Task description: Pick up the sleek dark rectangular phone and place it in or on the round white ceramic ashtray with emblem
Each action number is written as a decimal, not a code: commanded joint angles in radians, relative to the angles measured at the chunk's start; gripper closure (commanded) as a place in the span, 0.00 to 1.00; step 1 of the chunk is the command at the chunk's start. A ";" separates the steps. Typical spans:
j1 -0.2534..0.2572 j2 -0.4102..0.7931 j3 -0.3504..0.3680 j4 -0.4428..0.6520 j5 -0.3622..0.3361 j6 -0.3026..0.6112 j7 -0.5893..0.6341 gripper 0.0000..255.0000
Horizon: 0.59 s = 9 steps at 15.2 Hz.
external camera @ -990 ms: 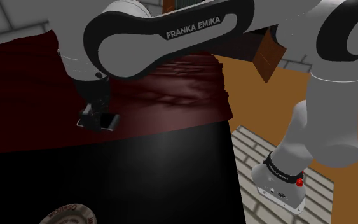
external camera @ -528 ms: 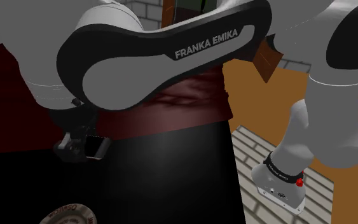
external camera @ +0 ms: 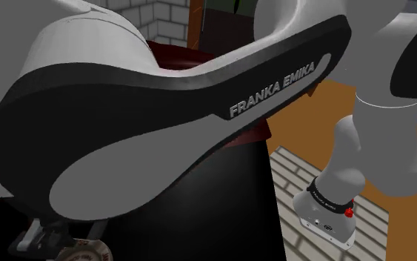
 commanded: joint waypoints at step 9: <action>0.090 0.090 0.002 0.061 -0.036 0.017 0.091 1.00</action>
